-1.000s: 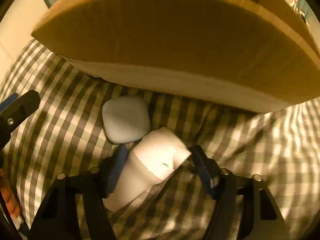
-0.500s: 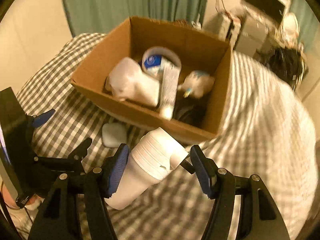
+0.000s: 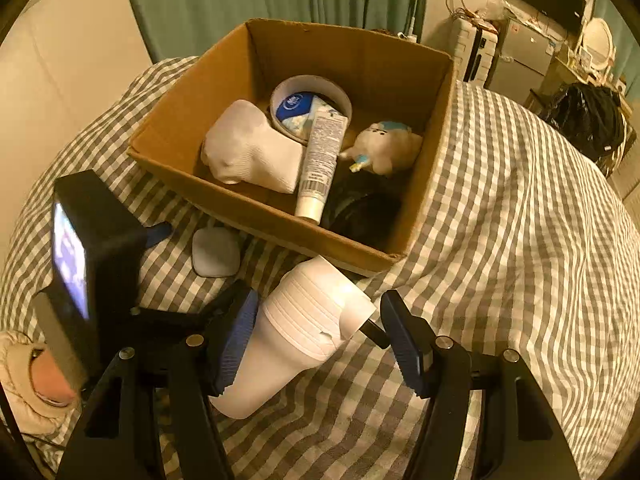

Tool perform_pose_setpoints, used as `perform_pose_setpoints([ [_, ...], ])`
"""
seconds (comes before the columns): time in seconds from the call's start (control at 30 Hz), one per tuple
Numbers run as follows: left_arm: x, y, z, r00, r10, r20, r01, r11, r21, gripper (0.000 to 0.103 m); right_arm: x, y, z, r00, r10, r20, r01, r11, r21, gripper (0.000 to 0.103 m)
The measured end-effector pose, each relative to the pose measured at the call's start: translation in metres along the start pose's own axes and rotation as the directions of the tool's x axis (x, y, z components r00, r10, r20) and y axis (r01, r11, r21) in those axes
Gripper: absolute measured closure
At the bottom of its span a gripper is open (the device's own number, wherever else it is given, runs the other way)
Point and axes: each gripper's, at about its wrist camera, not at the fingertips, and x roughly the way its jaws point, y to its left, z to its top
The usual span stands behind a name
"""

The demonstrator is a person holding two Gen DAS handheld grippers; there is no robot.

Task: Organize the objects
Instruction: 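Grasp the white bottle with the right gripper while the left grasps the earbud case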

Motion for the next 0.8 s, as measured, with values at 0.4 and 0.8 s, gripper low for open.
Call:
perform_pose_setpoints([
  [0.4,0.001,-0.015,-0.004,1.0,-0.01,0.019,0.008,0.997,0.076,0.046,-0.017,0.0,-0.001,0.997,-0.034,0.076,0.031,0.999,0.034,0.039],
  [0.8,-0.069,0.005,-0.008,0.998,-0.066,-0.001,0.066,0.997,0.05,0.046,-0.042,0.014,-0.01,0.983,-0.088,0.162,0.083,0.996,0.037,0.04],
])
